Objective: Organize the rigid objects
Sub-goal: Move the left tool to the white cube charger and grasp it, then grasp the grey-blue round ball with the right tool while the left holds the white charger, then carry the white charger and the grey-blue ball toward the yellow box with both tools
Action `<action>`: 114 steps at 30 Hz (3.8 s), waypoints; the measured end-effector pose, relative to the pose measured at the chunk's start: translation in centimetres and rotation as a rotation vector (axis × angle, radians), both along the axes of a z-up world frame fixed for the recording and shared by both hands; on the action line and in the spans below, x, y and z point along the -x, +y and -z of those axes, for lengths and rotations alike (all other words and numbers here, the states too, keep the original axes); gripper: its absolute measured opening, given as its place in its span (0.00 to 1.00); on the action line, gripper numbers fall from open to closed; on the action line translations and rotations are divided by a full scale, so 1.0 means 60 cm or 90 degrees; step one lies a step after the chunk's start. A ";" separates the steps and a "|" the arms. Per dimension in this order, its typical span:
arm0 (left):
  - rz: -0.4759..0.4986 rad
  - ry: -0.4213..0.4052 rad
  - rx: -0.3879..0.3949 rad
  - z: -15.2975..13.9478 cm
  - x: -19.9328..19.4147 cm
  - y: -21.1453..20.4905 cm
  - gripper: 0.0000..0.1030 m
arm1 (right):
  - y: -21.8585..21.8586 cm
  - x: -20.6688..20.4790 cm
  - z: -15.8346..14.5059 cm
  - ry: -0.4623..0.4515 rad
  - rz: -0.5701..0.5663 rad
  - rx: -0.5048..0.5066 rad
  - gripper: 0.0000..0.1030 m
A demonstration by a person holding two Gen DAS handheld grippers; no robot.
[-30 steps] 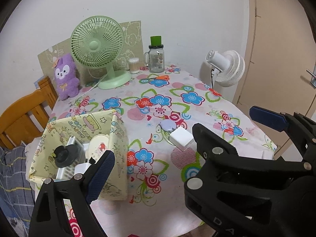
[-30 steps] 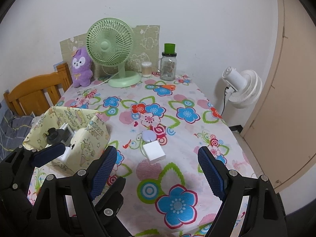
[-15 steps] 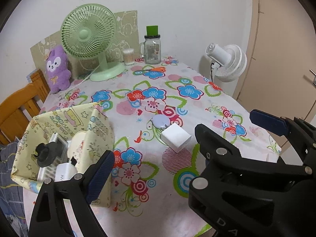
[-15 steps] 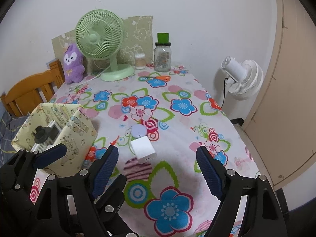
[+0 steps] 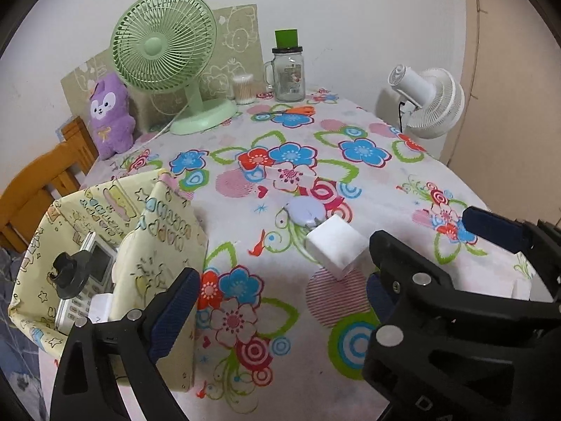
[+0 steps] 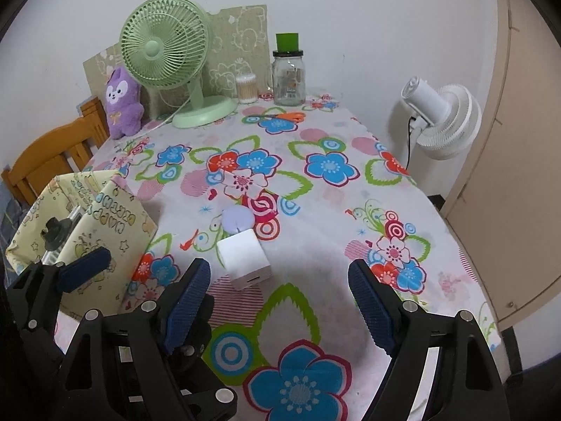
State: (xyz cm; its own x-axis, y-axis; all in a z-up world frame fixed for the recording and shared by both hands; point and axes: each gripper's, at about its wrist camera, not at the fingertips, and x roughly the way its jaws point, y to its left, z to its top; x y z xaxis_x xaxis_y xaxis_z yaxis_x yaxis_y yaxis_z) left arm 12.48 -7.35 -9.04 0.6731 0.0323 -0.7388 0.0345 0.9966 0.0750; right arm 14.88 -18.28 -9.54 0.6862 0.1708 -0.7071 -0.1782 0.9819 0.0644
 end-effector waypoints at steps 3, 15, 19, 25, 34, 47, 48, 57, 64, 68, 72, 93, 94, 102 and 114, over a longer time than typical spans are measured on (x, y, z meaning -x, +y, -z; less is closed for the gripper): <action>0.011 0.010 0.020 0.001 -0.010 -0.007 0.94 | -0.010 -0.008 0.002 -0.002 0.005 -0.009 0.81; 0.033 0.049 0.022 0.043 -0.068 -0.047 0.94 | -0.050 -0.058 0.036 0.020 0.027 0.015 0.81; 0.031 0.059 0.022 0.056 -0.084 -0.050 0.94 | -0.060 -0.076 0.050 0.031 0.033 0.017 0.81; 0.031 0.074 0.030 0.074 -0.101 -0.051 0.92 | -0.065 -0.097 0.071 0.049 0.034 0.014 0.81; 0.040 0.085 0.043 0.086 -0.111 -0.053 0.74 | -0.063 -0.117 0.086 0.061 0.033 0.020 0.81; 0.046 0.082 0.054 0.079 -0.102 -0.038 0.59 | -0.040 -0.119 0.085 0.060 0.014 0.028 0.81; 0.040 0.080 0.054 0.078 -0.100 -0.034 0.59 | -0.036 -0.119 0.085 0.060 0.012 0.026 0.81; 0.007 0.089 0.055 0.080 -0.102 0.002 0.59 | 0.008 -0.128 0.085 0.059 -0.033 0.031 0.81; -0.022 0.089 0.054 0.082 -0.104 0.029 0.59 | 0.045 -0.143 0.090 0.065 -0.075 0.029 0.81; -0.028 0.091 0.073 0.082 -0.106 0.041 0.59 | 0.064 -0.152 0.094 0.071 -0.098 0.018 0.80; -0.035 0.084 0.067 0.084 -0.109 0.044 0.59 | 0.073 -0.163 0.102 0.089 -0.120 -0.004 0.72; -0.027 0.079 0.052 0.084 -0.118 0.043 0.58 | 0.074 -0.181 0.104 0.066 -0.117 0.040 0.39; -0.023 0.080 0.051 0.084 -0.117 0.041 0.58 | 0.071 -0.178 0.104 0.066 -0.114 0.040 0.39; 0.007 0.079 0.049 0.074 -0.100 0.021 0.58 | 0.049 -0.152 0.096 0.063 -0.082 0.038 0.39; 0.032 0.058 0.043 0.045 -0.061 0.004 0.58 | 0.028 -0.103 0.063 0.037 -0.048 0.040 0.39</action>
